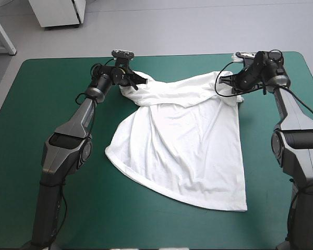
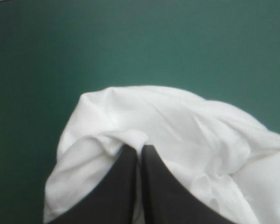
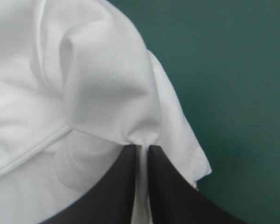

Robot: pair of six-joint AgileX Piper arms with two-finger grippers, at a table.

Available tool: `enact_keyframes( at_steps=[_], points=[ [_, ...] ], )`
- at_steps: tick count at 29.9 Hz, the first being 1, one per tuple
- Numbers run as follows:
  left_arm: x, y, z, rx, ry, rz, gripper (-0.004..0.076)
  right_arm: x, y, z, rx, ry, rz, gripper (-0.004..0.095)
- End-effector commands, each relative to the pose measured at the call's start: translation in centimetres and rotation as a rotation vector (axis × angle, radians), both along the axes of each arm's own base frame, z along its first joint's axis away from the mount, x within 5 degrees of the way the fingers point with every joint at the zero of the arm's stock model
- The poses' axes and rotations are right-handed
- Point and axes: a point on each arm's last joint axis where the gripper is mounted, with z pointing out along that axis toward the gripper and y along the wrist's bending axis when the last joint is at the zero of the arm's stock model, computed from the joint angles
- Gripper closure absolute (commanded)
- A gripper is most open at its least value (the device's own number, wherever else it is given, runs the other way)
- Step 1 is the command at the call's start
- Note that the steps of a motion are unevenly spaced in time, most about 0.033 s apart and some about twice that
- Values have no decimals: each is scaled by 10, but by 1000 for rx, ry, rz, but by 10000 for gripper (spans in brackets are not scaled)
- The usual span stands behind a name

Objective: Fold the cloth

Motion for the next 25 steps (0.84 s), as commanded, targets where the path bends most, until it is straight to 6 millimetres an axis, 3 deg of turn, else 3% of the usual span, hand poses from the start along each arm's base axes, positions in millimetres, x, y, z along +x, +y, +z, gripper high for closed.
enact_keyframes(
  at_steps=[1,3,5,7,8,13,19,25],
  points=[
    [-6,2,65,-69,-181,14,578,-8,-3,55,15,-145,7,587],
    [-9,4,73,-70,-187,13,441,-9,-5,61,18,-145,3,458],
    [-14,6,84,-61,-182,11,302,-11,-9,70,14,-149,1,390],
    [-20,10,99,-52,-170,9,198,-13,-13,80,14,-156,-7,380],
    [-24,11,107,-49,-163,4,183,-15,-17,86,14,-162,-15,380],
    [-45,20,149,34,-174,-20,215,-26,-22,121,41,-223,-15,403],
    [-82,29,187,89,-76,-67,279,-56,-16,168,82,-325,34,456],
    [-127,42,236,79,-81,-72,306,-111,-7,202,139,-348,89,469]
  ],
)
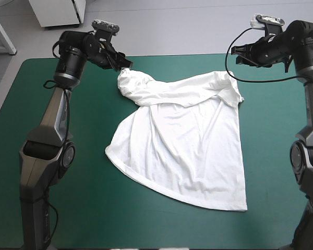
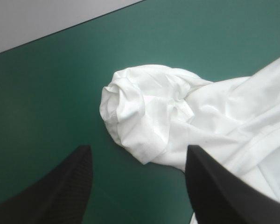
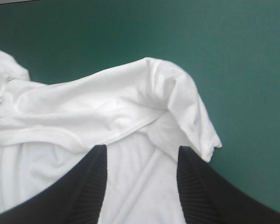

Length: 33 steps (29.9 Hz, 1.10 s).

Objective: Fold the cloth

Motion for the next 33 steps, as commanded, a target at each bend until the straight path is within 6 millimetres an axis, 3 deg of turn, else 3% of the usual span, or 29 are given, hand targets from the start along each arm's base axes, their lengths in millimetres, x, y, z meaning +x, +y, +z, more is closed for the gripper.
enact_keyframes(
  at_steps=[1,5,8,12,16,20,24,28,33],
  points=[
    [-50,14,75,-67,-133,-7,306,-57,5,55,38,-131,34,469],
    [-86,29,109,-129,-181,-30,306,-107,11,64,64,-125,76,470],
    [-113,39,123,-123,-188,-24,306,-143,12,65,61,-119,79,470],
    [-149,47,121,-99,-141,-44,306,-187,19,62,15,-124,118,484],
    [-178,49,112,-111,-86,-75,306,-216,24,50,-115,-109,146,501],
    [-188,52,78,-89,41,-62,306,-233,19,34,-180,-68,109,544],
    [-187,44,25,-24,221,-77,320,-239,18,27,-186,-51,108,581],
    [-175,24,-29,63,336,-107,323,-236,19,26,-180,-42,104,608],
    [-154,5,-63,78,379,-117,323,-236,19,26,-180,-42,104,608]
  ],
)
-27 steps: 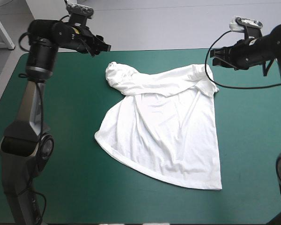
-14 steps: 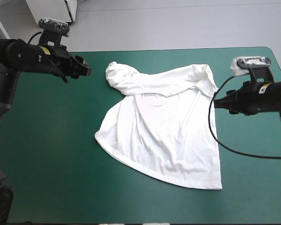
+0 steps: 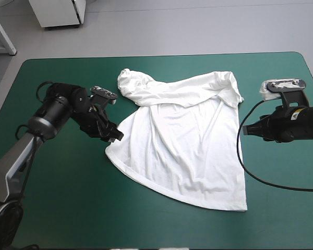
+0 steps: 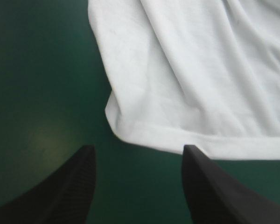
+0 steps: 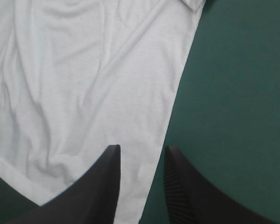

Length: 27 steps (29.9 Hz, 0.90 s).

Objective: Fold the cloth

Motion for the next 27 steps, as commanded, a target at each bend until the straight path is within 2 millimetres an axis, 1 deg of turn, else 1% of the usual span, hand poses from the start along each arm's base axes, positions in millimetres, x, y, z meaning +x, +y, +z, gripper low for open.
enact_keyframes(
  at_steps=[1,6,14,15,17,19,23,25,27],
  points=[
    [9,-8,0,-32,-51,29,323,-4,1,11,12,-67,-1,612],
    [25,-9,-29,46,16,41,323,-3,0,11,3,-68,-6,631],
    [39,-14,-52,52,36,71,323,-3,-2,11,-9,-67,-21,631],
    [40,-14,-54,54,41,70,332,-3,-2,11,-11,-68,-21,631],
    [42,-15,-60,59,59,77,377,-3,-3,11,-17,-70,-24,631],
    [44,-16,-66,64,76,78,477,-3,-4,11,-27,-71,-30,631],
    [44,-18,-70,52,91,77,734,-2,-5,9,-29,-63,-42,630],
    [45,-18,-71,52,93,70,733,-2,-4,2,-32,-37,-42,630],
    [45,-18,-71,52,93,70,733,-4,-4,-15,-27,19,-45,628]
  ],
)
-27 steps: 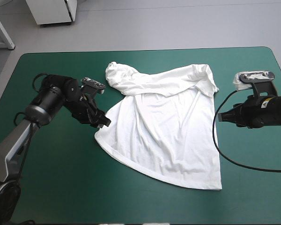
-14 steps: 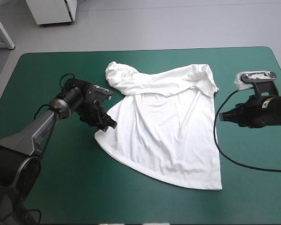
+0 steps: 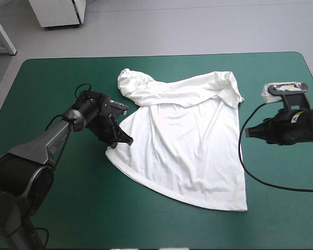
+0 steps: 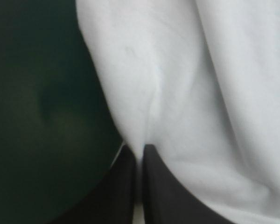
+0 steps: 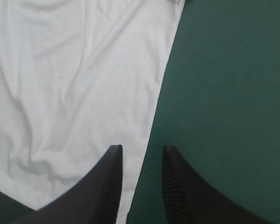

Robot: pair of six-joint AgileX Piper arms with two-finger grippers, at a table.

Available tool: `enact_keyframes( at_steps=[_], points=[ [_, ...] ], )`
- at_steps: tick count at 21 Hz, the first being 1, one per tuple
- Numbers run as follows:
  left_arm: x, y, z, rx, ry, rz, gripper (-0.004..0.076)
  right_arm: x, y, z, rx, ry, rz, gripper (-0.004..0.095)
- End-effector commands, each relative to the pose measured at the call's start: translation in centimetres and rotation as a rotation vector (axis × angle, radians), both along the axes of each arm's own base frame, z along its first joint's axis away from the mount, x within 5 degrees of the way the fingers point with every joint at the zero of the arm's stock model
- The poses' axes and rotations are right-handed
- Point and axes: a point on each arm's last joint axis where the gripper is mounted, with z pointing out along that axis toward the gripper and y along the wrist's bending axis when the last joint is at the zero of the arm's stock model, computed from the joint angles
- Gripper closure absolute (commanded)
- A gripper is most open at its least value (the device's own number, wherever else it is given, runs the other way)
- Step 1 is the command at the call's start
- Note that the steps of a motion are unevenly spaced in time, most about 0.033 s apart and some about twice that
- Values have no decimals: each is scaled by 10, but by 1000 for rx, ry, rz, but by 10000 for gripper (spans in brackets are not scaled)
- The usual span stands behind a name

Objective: Fold the cloth

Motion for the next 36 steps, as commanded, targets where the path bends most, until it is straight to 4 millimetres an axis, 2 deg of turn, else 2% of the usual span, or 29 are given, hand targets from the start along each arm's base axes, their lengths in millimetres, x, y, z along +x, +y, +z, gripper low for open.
enact_keyframes(
  at_steps=[1,4,8,9,10,11,14,21,24,28,29,31,32,33,36],
  points=[
    [-2,-2,23,-38,-66,4,733,-7,1,-13,16,13,0,621],
    [-2,-2,23,-39,-71,4,733,-16,3,-52,38,107,11,571],
    [-2,-2,24,-42,-72,5,733,-23,7,-97,84,180,10,447],
    [-2,-2,24,-42,-72,5,733,-26,10,-117,118,221,13,419],
    [-2,-2,24,-42,-72,5,733,-27,11,-124,132,236,21,419],
    [-2,-2,24,-42,-72,5,733,-29,13,-140,153,278,16,419],
    [-2,-3,24,-54,-68,9,733,-34,19,-156,161,335,57,419],
    [-3,-5,24,-79,-59,18,733,-35,49,-173,-86,366,238,445],
    [-3,-6,24,-85,-61,19,733,-30,49,-177,-156,333,215,445],
    [-2,-6,25,-88,-72,14,733,-37,51,-204,-130,435,202,447],
    [-1,-6,26,-90,-79,14,733,-42,53,-214,-76,467,181,478],
    [-1,-6,26,-91,-83,15,733,-49,57,-222,-3,495,147,645],
    [-1,-6,26,-91,-83,15,733,-52,56,-225,5,509,143,822],
    [-1,-6,26,-92,-83,16,733,-52,56,-225,5,518,143,925],
    [-1,-6,27,-92,-82,18,733,-47,58,-217,-3,511,141,927]
  ],
)
